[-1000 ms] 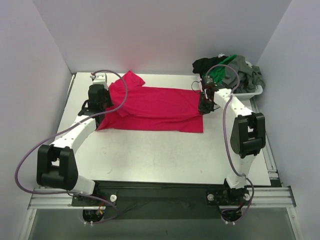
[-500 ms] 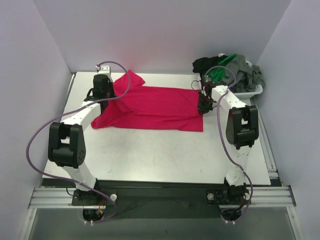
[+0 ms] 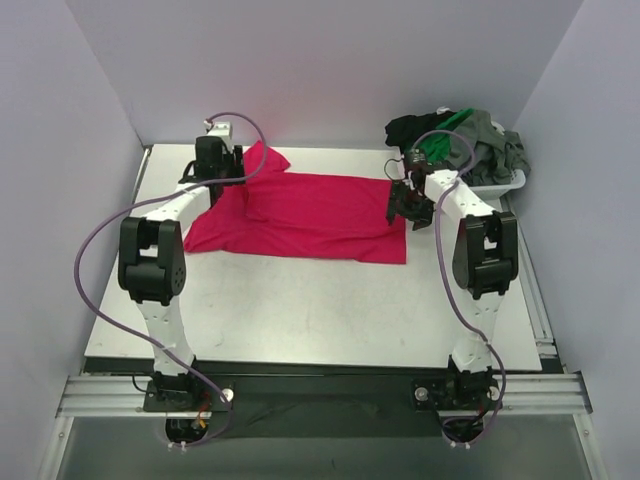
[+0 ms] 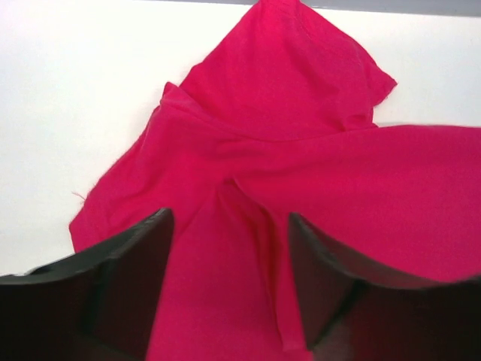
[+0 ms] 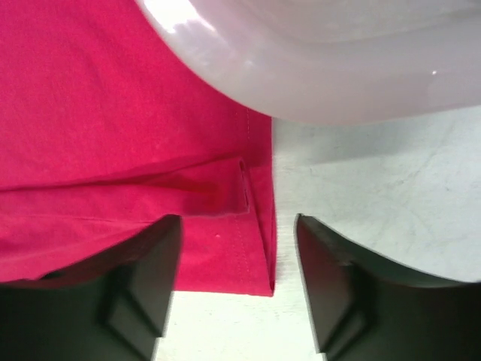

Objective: Fold and stack the t-shirts
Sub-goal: Fold the flattened tshirt in 1/3 of the way

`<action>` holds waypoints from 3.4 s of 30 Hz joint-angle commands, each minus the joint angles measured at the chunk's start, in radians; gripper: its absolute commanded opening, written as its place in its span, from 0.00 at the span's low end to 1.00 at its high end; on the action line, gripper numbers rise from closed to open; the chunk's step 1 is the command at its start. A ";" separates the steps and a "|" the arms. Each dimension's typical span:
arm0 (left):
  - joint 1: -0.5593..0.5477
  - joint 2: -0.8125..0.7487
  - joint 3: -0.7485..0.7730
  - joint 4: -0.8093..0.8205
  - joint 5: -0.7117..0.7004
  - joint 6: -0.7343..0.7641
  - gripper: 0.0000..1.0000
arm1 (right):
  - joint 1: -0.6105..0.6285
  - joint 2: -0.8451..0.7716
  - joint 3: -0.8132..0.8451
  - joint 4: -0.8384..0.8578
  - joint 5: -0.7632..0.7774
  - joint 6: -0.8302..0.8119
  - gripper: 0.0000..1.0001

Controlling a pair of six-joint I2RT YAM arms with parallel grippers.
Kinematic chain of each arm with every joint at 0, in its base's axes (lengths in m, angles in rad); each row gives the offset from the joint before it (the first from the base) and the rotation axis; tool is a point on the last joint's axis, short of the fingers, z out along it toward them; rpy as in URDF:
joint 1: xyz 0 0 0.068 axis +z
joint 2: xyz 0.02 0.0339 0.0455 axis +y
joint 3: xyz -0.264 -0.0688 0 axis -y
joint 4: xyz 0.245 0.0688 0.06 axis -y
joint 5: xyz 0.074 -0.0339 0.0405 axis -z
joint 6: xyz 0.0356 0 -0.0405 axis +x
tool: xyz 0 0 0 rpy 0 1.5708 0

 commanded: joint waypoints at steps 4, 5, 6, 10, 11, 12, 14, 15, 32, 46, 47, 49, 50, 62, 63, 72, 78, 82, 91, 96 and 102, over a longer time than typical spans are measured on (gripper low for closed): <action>0.011 -0.092 -0.040 0.022 -0.027 -0.041 0.95 | 0.009 -0.095 -0.036 -0.029 0.043 -0.016 0.75; 0.013 -0.130 -0.063 0.019 -0.064 -0.059 0.96 | 0.010 -0.124 -0.076 -0.011 0.045 -0.011 0.75; 0.014 -0.149 -0.112 0.008 -0.083 -0.070 0.97 | 0.012 -0.138 -0.105 0.000 0.042 -0.011 0.75; 0.034 -0.241 -0.249 0.000 -0.146 -0.140 0.97 | 0.023 -0.231 -0.265 0.085 0.014 0.010 0.69; 0.042 -0.278 -0.281 -0.030 -0.156 -0.178 0.97 | 0.026 -0.268 -0.301 0.119 0.010 0.013 0.64; 0.061 -0.296 -0.307 -0.038 -0.155 -0.200 0.96 | 0.029 -0.287 -0.362 0.135 0.005 0.023 0.61; 0.080 -0.356 -0.396 -0.026 -0.149 -0.244 0.96 | 0.030 -0.325 -0.426 0.180 -0.010 0.027 0.54; 0.095 -0.374 -0.422 -0.017 -0.150 -0.257 0.96 | 0.030 -0.333 -0.447 0.190 -0.012 0.029 0.52; 0.197 -0.484 -0.633 -0.046 -0.185 -0.312 0.94 | 0.027 -0.285 -0.516 0.254 -0.015 0.037 0.35; 0.201 -0.422 -0.623 -0.101 -0.218 -0.297 0.83 | 0.021 -0.288 -0.544 0.251 0.002 0.046 0.13; 0.201 -0.412 -0.620 -0.100 -0.212 -0.297 0.80 | 0.020 -0.287 -0.543 0.251 0.003 0.044 0.13; 0.201 -0.401 -0.614 -0.103 -0.199 -0.297 0.77 | 0.021 -0.287 -0.542 0.250 0.003 0.044 0.13; 0.203 -0.395 -0.613 -0.103 -0.183 -0.297 0.76 | 0.020 -0.284 -0.542 0.251 0.003 0.043 0.13; 0.212 -0.316 -0.571 -0.101 -0.163 -0.294 0.58 | 0.020 -0.279 -0.538 0.250 0.010 0.044 0.12; 0.213 -0.301 -0.567 -0.101 -0.161 -0.294 0.57 | 0.020 -0.275 -0.538 0.250 0.010 0.044 0.11; 0.214 -0.223 -0.508 -0.129 -0.189 -0.283 0.30 | 0.018 -0.271 -0.538 0.245 0.009 0.038 0.00; 0.215 -0.235 -0.507 -0.152 -0.233 -0.281 0.05 | 0.015 -0.284 -0.542 0.233 0.031 0.038 0.00; 0.214 -0.269 -0.522 -0.158 -0.262 -0.281 0.00 | 0.012 -0.296 -0.553 0.224 0.045 0.037 0.00; 0.213 -0.312 -0.550 -0.153 -0.270 -0.286 0.00 | 0.010 -0.319 -0.562 0.207 0.083 0.038 0.00; 0.214 -0.333 -0.554 -0.171 -0.264 -0.295 0.12 | 0.015 -0.327 -0.561 0.201 0.077 0.037 0.00; 0.212 -0.421 -0.554 -0.213 -0.297 -0.283 0.60 | 0.035 -0.385 -0.552 0.182 0.086 0.033 0.32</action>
